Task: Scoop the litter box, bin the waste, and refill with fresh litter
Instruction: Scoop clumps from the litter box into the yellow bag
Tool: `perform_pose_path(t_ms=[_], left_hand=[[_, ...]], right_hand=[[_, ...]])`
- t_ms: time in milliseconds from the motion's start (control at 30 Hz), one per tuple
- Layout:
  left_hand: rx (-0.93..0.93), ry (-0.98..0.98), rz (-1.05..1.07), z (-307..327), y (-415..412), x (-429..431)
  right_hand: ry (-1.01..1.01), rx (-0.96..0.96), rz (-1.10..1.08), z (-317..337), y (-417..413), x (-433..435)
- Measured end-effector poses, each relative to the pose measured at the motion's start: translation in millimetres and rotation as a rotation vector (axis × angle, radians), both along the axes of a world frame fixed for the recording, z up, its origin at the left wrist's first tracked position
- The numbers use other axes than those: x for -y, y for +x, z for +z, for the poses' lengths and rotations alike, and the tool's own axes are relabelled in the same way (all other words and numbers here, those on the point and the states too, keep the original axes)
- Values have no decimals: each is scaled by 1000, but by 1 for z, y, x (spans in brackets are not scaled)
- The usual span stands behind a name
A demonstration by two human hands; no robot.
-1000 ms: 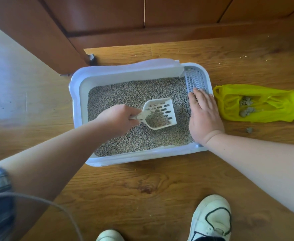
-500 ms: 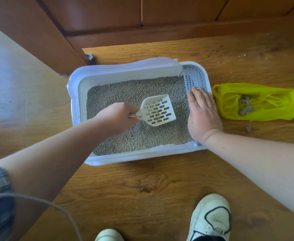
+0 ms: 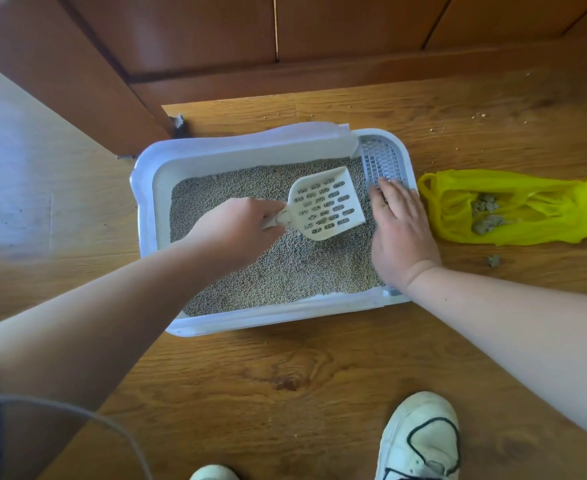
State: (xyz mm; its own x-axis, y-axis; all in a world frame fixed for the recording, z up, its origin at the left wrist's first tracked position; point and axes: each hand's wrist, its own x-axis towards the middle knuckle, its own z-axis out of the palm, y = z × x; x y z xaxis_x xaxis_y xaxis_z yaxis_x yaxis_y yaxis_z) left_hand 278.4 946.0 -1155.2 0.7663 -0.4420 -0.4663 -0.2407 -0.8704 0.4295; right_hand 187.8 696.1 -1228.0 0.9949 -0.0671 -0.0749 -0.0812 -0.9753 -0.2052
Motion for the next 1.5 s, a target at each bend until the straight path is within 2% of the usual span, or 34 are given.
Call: perform_pose_path(t_ms=[100,267,333,467,667,767,900,1000,1200,1333,1500], left_hand=[[77,-7,-27,16,2,11],[121,-49,-56,32,5,31],[117,-65,-67,34,5,44],[76,-118,-93,37,6,91],[14,-45,-200,22,-10,193],[-10,-8,-267,17,-28,235],[23,6,-324,0,-48,268],[139,61,-390,-13,-56,282],[307,106,-418,-19,-59,284],[409,48,-432,-14,-52,272],[388,7,-457,-10,-44,246]], right_hand=[[141,-6,-43,4,0,2],[621,1,-233,14,3,19],[683,65,-321,24,-1,31],[641,144,-522,29,-24,70],[673,74,-870,22,-67,138],[623,41,-946,22,-84,158],[580,8,-913,20,-105,163],[512,-30,-855,19,-117,163],[478,-25,-778,26,-123,164],[465,-8,-759,28,-117,159],[482,39,-853,23,-103,148]])
